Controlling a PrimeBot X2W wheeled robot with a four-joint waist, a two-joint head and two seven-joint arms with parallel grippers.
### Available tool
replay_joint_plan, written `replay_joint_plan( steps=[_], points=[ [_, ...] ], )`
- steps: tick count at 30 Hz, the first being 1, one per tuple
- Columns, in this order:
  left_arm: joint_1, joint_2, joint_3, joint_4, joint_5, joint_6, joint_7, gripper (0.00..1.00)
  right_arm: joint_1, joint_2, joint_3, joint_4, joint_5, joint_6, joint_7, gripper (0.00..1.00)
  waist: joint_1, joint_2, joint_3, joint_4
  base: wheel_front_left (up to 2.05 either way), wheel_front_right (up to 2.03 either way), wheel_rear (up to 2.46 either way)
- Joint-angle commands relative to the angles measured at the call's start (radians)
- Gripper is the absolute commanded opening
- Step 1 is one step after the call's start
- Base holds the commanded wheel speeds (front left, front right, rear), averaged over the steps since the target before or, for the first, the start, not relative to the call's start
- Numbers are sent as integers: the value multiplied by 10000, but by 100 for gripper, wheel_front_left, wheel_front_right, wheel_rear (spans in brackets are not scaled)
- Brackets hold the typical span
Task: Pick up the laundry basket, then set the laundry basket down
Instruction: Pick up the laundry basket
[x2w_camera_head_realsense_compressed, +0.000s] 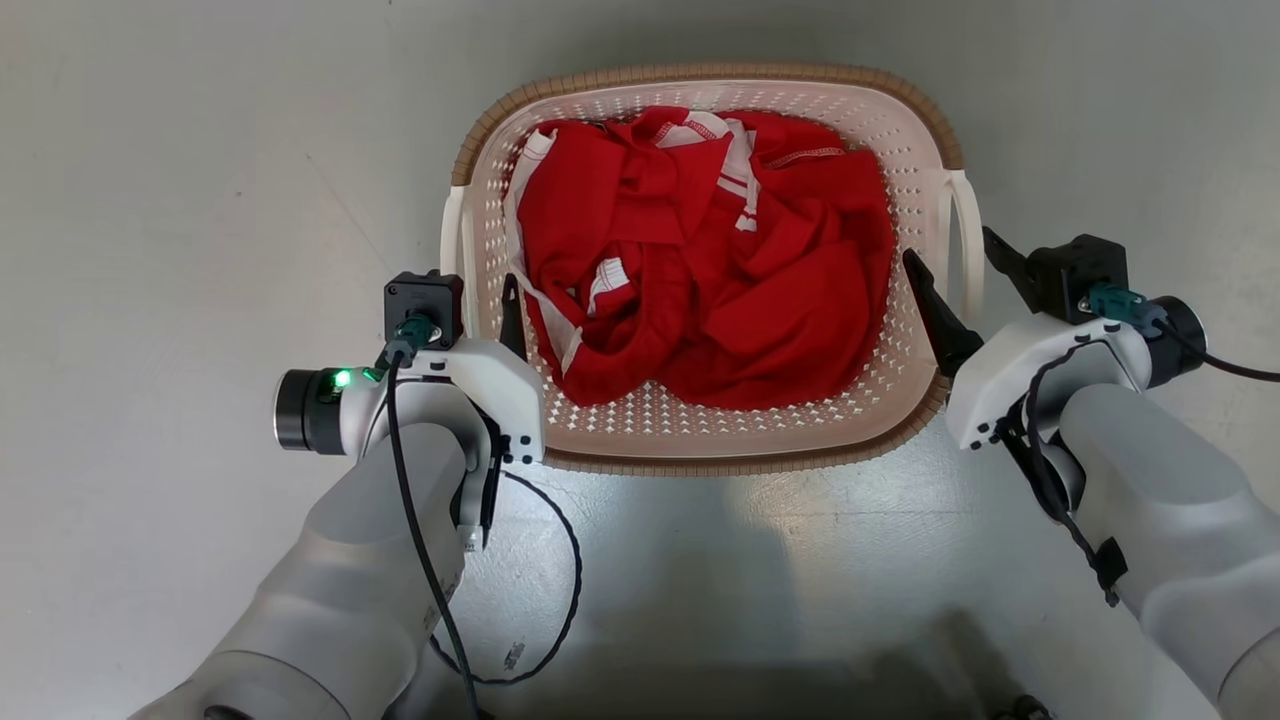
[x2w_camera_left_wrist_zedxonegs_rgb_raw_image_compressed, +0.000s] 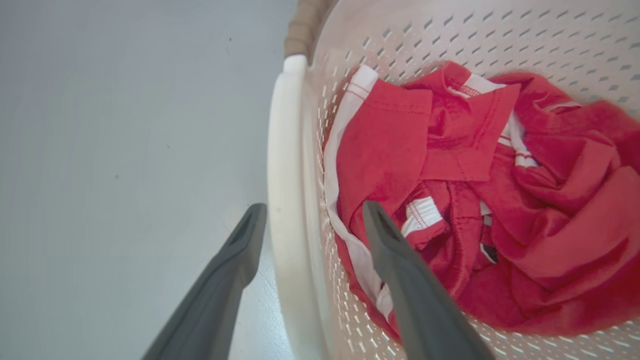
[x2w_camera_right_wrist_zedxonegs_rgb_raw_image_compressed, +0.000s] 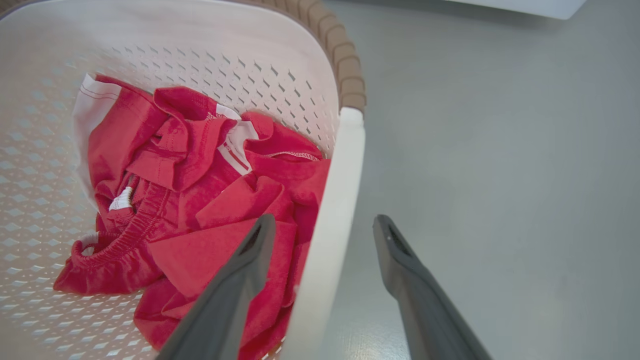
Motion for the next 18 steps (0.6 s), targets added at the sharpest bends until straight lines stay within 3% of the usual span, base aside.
replay_joint_plan(
  steps=[1, 2, 3, 4, 5, 6, 18],
  points=[
    [-12, 235, -21, 0, -166, 120, -26, 100, 355, 84, 200, 32, 131, 31, -122, 98, 0, 0, 19, 9, 0, 0, 0],
    [-50, 235, -124, 11, -234, 149, -22, 100, 329, 92, 246, 60, 182, 31, -122, 95, 0, 0, 33, 11, 0, 0, 0],
    [-88, 235, -237, 22, -296, 162, 1, 90, 305, 97, 289, 88, 230, 31, -122, 60, 0, 0, 45, 13, 0, 0, 0],
    [-124, 235, -329, 32, -372, 178, 20, 28, 285, 107, 336, 123, 282, 31, -122, 42, 0, 0, 57, 14, 0, 0, 0],
    [-166, 235, -421, 63, -443, 184, 52, 0, 262, 115, 382, 156, 328, 31, -122, 20, 0, 0, 72, 13, 0, 0, 0],
    [-207, 235, -509, 94, -516, 182, 89, 0, 244, 125, 437, 198, 375, 31, -122, 0, 0, 0, 83, 14, 0, 0, 0],
    [-344, 235, -1292, 214, -1367, 311, 4, 0, 96, 113, 590, 471, 614, 31, -122, 0, 0, 0, -166, 86, 0, 0, 0]
  ],
)
